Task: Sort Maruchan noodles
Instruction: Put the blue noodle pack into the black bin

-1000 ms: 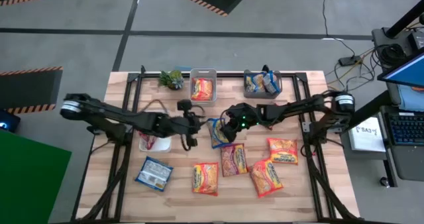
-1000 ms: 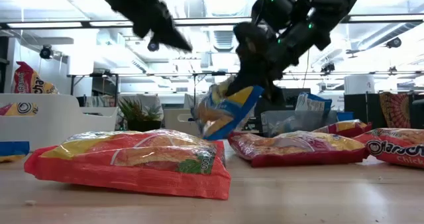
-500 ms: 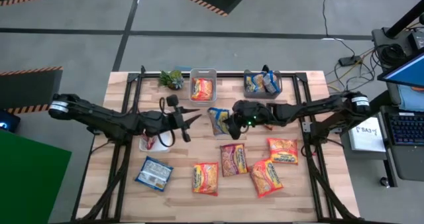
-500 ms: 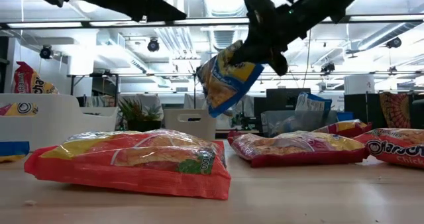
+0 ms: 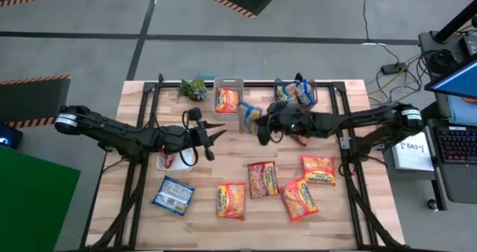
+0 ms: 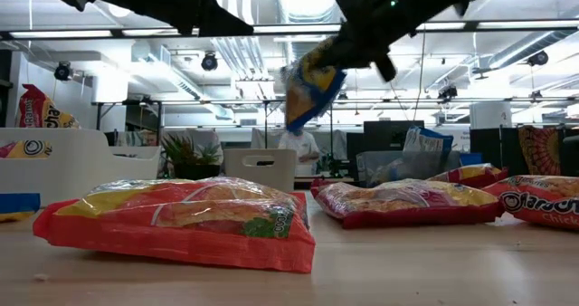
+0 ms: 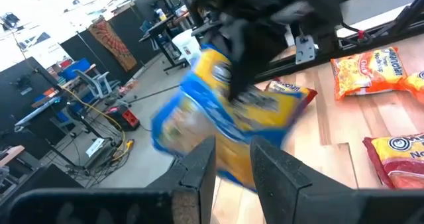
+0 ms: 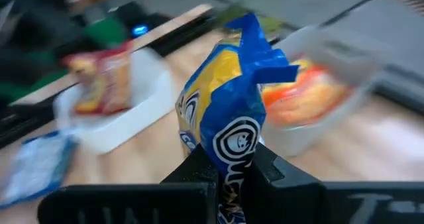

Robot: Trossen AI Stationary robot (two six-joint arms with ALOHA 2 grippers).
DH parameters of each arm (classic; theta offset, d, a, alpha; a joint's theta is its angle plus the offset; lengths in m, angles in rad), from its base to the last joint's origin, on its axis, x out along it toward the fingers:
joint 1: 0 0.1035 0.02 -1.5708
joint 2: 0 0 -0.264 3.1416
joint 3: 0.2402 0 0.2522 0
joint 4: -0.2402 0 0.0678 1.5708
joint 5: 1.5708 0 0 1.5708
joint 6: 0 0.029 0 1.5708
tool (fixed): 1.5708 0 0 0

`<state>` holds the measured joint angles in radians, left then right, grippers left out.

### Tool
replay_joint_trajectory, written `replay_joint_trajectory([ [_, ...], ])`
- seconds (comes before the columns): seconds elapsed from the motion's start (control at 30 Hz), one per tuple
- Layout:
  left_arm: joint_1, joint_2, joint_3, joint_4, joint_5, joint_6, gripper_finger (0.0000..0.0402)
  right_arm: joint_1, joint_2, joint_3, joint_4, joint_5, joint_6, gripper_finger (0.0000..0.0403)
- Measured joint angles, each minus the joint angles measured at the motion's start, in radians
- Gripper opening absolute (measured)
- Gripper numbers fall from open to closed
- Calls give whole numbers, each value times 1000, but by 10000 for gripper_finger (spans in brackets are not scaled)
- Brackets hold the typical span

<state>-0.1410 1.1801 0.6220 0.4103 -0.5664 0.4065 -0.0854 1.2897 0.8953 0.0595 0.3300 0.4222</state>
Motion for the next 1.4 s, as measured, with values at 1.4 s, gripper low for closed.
replay_joint_trajectory([
  [1.4, 0, 0, 0, 0, 0, 0, 77, -358, 317, 97, -205, 418, 90, 82],
])
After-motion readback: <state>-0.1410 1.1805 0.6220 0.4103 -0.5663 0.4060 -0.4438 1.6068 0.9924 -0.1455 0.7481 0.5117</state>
